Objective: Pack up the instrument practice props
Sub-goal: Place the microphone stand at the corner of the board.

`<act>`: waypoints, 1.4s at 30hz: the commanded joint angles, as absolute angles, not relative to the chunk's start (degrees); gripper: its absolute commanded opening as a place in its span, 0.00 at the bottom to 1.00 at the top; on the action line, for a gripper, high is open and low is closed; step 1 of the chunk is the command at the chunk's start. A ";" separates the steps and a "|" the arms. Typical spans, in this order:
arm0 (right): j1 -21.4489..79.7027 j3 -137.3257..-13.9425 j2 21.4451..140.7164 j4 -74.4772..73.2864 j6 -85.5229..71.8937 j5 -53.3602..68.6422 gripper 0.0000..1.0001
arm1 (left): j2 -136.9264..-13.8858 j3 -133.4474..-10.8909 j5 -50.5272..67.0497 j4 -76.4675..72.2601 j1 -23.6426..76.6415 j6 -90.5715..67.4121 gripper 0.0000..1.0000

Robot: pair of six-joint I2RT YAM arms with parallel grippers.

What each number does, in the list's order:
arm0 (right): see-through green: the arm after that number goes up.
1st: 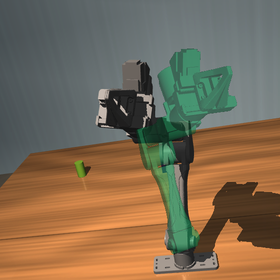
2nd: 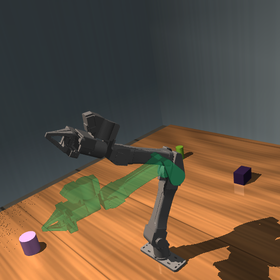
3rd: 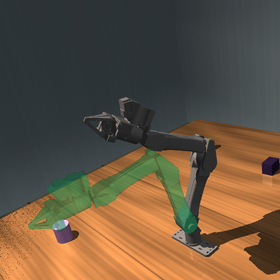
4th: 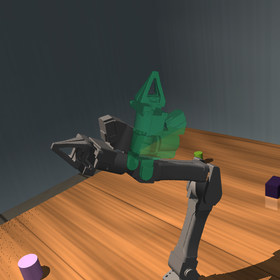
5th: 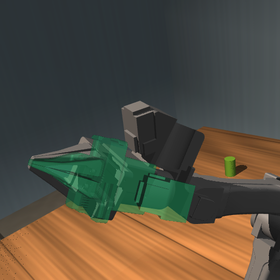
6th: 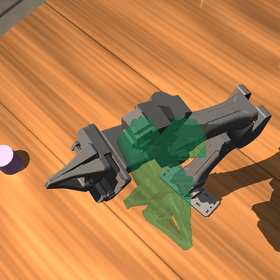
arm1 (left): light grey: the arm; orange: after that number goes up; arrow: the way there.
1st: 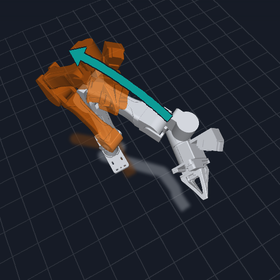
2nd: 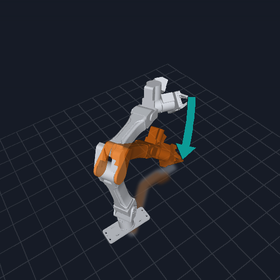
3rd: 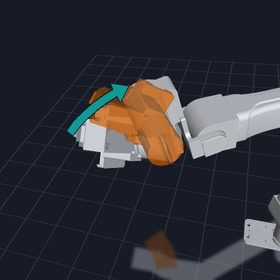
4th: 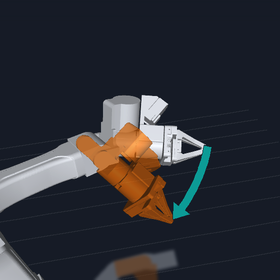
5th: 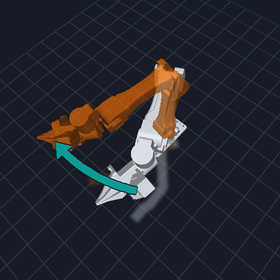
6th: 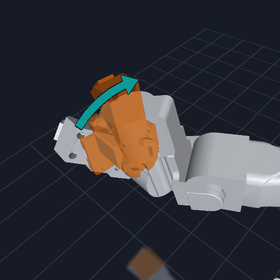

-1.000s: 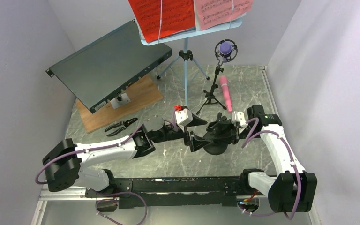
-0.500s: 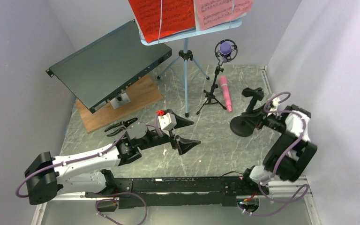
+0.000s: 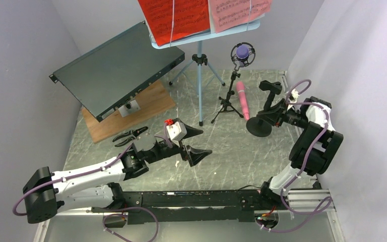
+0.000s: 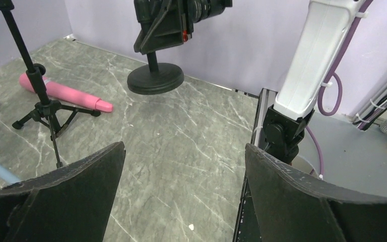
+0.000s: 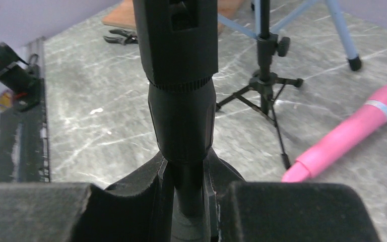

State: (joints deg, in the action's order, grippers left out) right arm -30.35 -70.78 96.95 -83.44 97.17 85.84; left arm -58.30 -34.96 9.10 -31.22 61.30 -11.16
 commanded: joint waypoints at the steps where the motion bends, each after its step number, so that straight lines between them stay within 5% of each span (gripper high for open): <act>1: -28.37 -75.68 95.46 -85.90 88.48 94.35 0.00 | -58.92 -37.86 8.67 -29.40 61.08 -9.24 0.93; 11: -15.09 -76.90 84.63 -85.97 78.53 95.36 0.00 | -57.68 -37.40 7.58 -29.69 61.08 -9.49 0.94; 17: 1.05 -77.00 78.71 -85.94 79.05 95.36 0.00 | -57.86 -38.21 7.39 -28.68 61.08 -8.89 0.94; 31: 18.28 -101.46 87.77 -84.98 65.61 90.55 0.00 | -54.30 -40.04 7.39 -24.74 61.08 -8.19 0.94; 35: 18.64 -110.14 87.25 -66.49 41.94 80.79 0.00 | -51.60 -39.81 6.29 -22.48 61.11 -7.78 0.94; 37: 20.26 -103.78 82.14 -47.46 23.50 62.17 0.00 | -50.17 -39.08 5.57 -22.40 61.09 -7.59 0.94; 42: 20.72 -92.97 76.51 -41.19 24.37 55.89 0.00 | -47.51 -37.56 4.07 -22.39 61.08 -7.29 0.94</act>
